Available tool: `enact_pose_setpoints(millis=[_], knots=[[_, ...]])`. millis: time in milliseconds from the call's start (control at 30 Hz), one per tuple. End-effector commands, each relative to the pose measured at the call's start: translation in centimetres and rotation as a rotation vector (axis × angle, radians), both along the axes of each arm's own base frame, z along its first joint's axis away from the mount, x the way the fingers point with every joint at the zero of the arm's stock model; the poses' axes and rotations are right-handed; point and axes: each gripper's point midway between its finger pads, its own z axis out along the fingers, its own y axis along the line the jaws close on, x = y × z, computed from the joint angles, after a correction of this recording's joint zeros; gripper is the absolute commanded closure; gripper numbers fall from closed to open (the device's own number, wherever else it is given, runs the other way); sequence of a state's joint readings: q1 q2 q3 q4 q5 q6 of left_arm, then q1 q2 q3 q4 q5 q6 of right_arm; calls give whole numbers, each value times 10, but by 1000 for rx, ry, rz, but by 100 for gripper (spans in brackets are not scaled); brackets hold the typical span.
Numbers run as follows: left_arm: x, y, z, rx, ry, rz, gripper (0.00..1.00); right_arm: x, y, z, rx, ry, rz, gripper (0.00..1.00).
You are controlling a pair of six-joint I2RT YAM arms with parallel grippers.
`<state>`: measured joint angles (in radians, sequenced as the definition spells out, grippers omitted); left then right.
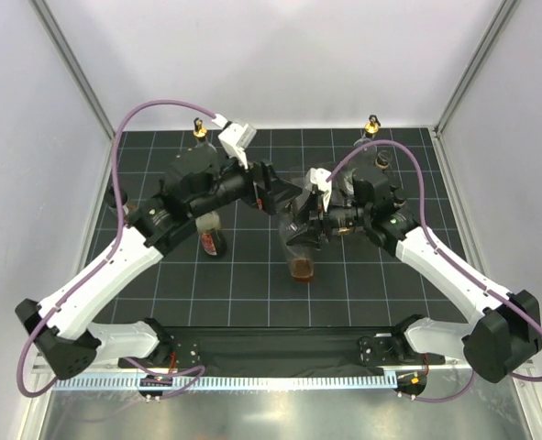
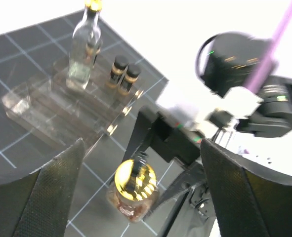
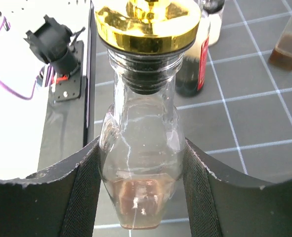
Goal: Organize the condiment bottles
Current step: Pick up the bottle from the center of the board.
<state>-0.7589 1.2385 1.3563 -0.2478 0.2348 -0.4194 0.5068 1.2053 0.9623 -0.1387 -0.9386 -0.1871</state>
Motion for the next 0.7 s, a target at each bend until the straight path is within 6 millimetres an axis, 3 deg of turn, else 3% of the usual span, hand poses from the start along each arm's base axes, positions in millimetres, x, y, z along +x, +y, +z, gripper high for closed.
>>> enact_pose_setpoints(millis=[0, 667], knots=[[-3, 10, 30, -69, -81, 31, 2, -6, -5, 20, 44, -124, 41, 96], [4, 39, 84, -71, -220, 147, 0, -13, -18, -6, -25, -154, 35, 96]])
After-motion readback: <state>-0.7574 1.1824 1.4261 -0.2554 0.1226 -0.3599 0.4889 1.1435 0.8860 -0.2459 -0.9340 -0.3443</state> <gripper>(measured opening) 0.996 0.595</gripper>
